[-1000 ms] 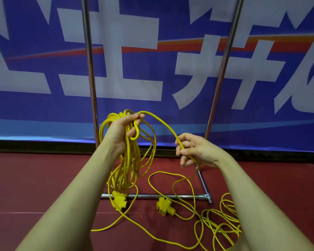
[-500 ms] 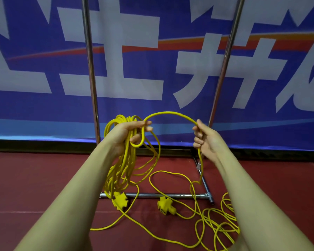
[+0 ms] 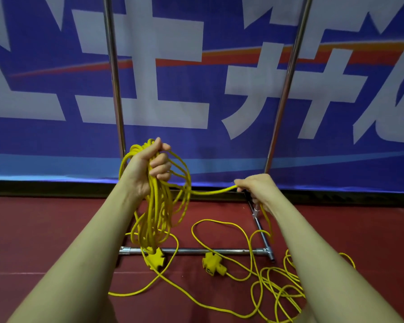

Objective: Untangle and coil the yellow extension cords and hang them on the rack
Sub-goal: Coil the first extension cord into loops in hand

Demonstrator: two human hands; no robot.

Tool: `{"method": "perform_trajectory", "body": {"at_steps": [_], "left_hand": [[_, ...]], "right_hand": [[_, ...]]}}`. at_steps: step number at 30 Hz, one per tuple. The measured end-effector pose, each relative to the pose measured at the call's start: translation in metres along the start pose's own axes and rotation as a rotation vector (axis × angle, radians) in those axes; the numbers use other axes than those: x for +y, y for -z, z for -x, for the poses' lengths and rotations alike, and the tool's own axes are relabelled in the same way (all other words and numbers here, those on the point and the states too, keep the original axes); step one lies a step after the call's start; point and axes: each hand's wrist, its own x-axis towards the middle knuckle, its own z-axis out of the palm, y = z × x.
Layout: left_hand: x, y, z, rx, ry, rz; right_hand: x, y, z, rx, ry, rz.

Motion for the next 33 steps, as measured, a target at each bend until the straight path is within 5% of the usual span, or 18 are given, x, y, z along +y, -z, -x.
{"method": "perform_trajectory", "body": {"at_steps": [3, 6, 8, 12, 17, 27, 33], "left_hand": [[-0.001, 0.003, -0.001, -0.343, 0.135, 0.193], [-0.004, -0.002, -0.002, -0.432, 0.130, 0.145], [-0.007, -0.009, 0.002, -0.366, 0.118, -0.013], [-0.016, -0.021, 0.004, -0.248, 0.158, -0.115], [-0.035, -0.029, 0.000, -0.089, 0.247, -0.345], [-0.069, -0.020, -0.002, -0.008, 0.384, -0.549], [-0.079, -0.032, -0.003, -0.063, 0.444, -0.415]], "right_hand": [[0.001, -0.008, 0.005, -0.040, -0.079, 0.201], [0.006, -0.017, 0.002, 0.008, -0.203, 0.180], [0.007, -0.021, -0.001, -0.004, -0.306, 0.008], [-0.002, -0.023, -0.004, -0.073, -0.595, -0.728], [-0.024, -0.021, -0.010, 0.066, -0.580, -1.217], [-0.027, -0.009, -0.016, 0.174, -0.465, -1.610], [-0.032, -0.010, -0.022, 0.149, -0.368, -1.630]]}}
